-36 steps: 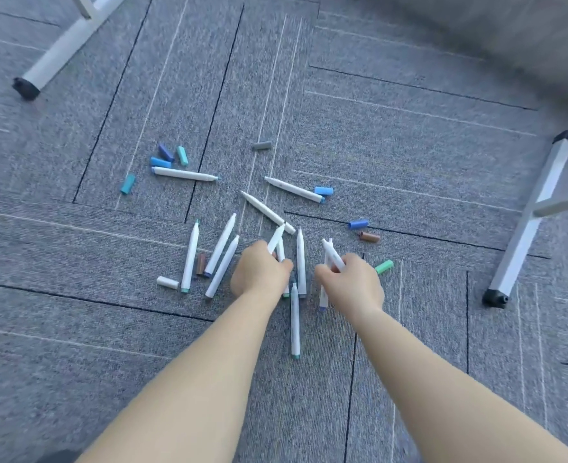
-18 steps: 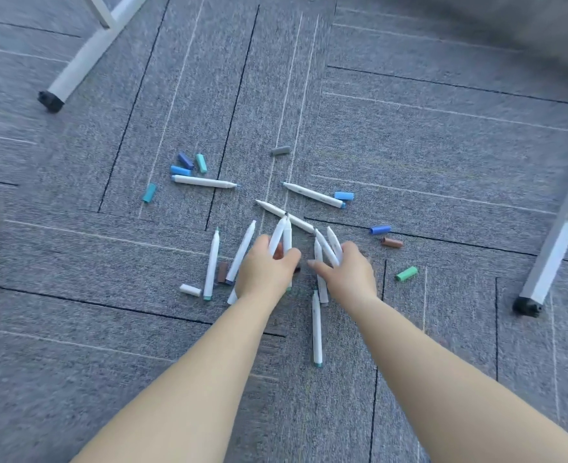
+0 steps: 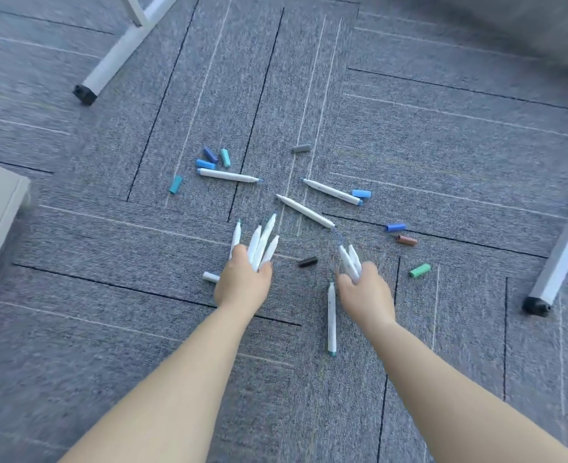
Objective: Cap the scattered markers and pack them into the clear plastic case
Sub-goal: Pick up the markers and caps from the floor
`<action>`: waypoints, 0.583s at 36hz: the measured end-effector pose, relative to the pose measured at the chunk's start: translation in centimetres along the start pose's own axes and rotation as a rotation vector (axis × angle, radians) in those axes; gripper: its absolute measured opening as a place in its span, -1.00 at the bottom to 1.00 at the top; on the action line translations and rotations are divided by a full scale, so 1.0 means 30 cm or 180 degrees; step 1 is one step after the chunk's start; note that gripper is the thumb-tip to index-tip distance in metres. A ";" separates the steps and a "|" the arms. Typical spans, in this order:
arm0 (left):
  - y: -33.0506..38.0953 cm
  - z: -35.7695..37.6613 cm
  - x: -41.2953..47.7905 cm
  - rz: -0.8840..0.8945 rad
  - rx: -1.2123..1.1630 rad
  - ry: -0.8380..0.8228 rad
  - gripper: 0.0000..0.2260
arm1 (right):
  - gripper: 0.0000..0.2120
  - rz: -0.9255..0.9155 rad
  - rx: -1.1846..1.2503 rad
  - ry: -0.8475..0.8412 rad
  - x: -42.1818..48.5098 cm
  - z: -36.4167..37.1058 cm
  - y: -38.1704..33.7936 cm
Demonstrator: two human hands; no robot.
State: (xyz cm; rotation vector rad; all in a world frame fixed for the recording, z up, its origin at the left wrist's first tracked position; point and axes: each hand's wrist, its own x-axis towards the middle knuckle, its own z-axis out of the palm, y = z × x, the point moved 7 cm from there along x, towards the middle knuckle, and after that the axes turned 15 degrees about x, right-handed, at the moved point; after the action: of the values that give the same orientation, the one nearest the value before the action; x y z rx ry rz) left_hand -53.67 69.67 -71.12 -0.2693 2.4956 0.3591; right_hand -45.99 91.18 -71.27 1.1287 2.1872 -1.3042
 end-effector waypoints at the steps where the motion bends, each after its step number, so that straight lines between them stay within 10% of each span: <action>1: -0.002 0.004 -0.002 0.0039 0.0028 -0.0014 -0.72 | -0.84 0.0003 -0.0018 0.0024 -0.008 0.003 0.015; 10: -0.010 0.007 -0.016 0.0029 0.0270 0.0206 -0.72 | -0.62 0.0145 -0.0183 0.0126 -0.088 0.027 0.097; 21: 0.001 -0.003 -0.013 0.0097 0.0496 0.0376 -0.81 | -0.81 0.0077 -0.0039 -0.0066 -0.117 0.057 0.107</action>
State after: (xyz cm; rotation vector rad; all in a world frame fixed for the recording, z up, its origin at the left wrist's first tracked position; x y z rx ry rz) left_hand -53.40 69.73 -70.82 -0.1947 2.6294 0.1636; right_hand -41.48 88.97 -71.74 1.1283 2.1572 -1.2852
